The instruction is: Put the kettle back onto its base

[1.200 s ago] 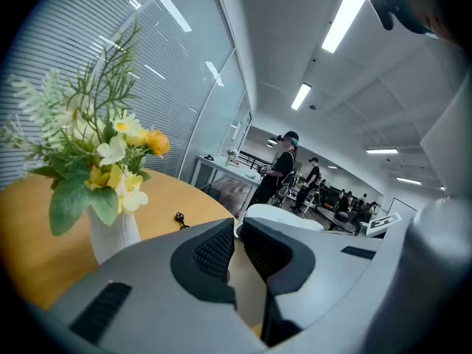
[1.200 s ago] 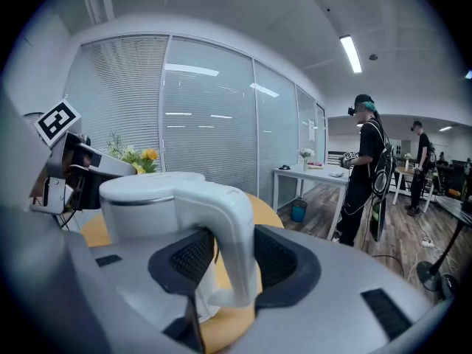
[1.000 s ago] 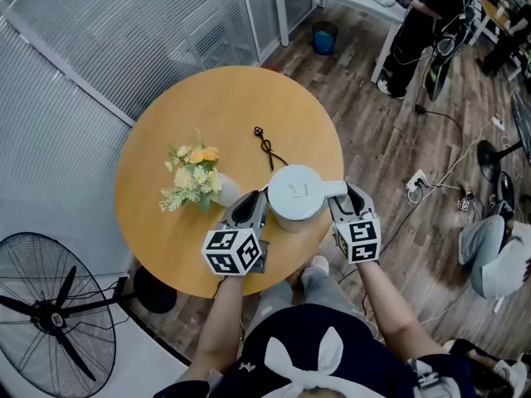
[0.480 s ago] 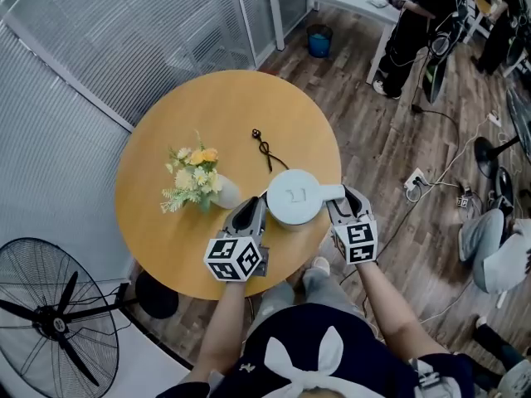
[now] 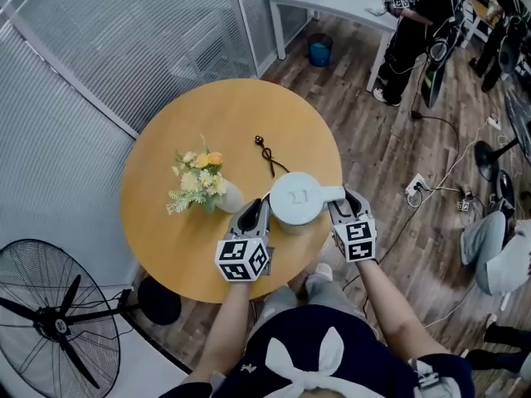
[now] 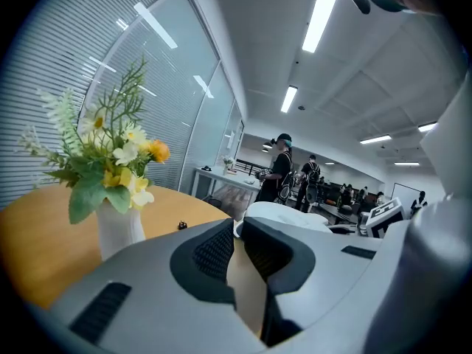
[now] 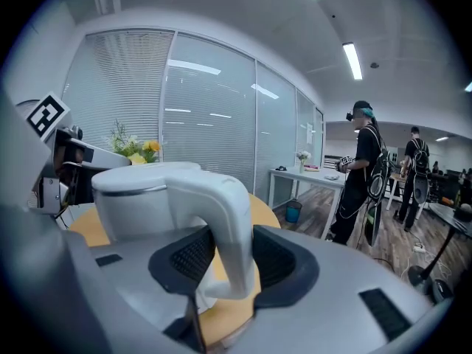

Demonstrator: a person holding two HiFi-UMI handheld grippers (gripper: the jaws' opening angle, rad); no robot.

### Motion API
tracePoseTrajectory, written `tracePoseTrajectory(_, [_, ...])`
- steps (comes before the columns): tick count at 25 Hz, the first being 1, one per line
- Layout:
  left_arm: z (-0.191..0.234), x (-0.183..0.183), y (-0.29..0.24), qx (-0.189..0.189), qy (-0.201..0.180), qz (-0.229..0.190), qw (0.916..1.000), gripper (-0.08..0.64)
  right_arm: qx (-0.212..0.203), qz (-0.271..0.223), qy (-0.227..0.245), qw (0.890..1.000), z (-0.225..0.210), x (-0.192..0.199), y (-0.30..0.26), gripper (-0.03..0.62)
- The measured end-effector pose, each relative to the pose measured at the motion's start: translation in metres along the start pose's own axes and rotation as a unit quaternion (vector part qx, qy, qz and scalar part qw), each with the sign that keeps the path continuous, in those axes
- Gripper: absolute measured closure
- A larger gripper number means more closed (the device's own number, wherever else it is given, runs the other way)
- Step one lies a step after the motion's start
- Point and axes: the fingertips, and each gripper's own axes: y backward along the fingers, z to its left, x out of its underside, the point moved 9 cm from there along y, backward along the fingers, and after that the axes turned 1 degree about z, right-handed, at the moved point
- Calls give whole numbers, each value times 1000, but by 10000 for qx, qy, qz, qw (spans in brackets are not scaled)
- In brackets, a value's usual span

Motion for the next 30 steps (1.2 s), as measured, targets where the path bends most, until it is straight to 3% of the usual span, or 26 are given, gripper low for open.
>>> tracePoseTrajectory(6, [-4, -3, -1, -180, -294, 115, 9993, 500, -110, 335, 159, 9993, 0, 0, -4, 431])
tracePoseTrajectory(11, [-5, -7, 0, -100, -585, 305, 9978, 500, -94, 484, 153, 9987, 3, 0, 2, 405])
tracePoseTrajectory(14, [-8, -10, 3, -60, -828, 417, 9957, 502, 5, 353, 108, 9993, 3, -4, 15, 405])
tracePoseTrajectory(18, [-16, -15, 16, -23, -996, 246, 9947, 502, 98, 107, -94, 9999, 4, -14, 37, 408])
tracePoseTrajectory(26, [-41, -36, 42, 196, -1294, -112, 9913, 517, -2, -613, -85, 9981, 20, -45, 76, 507])
tracePoseTrajectory(30, [-54, -41, 53, 197, -1680, -264, 9852, 534, -125, -842, -61, 9964, 30, -54, 89, 545])
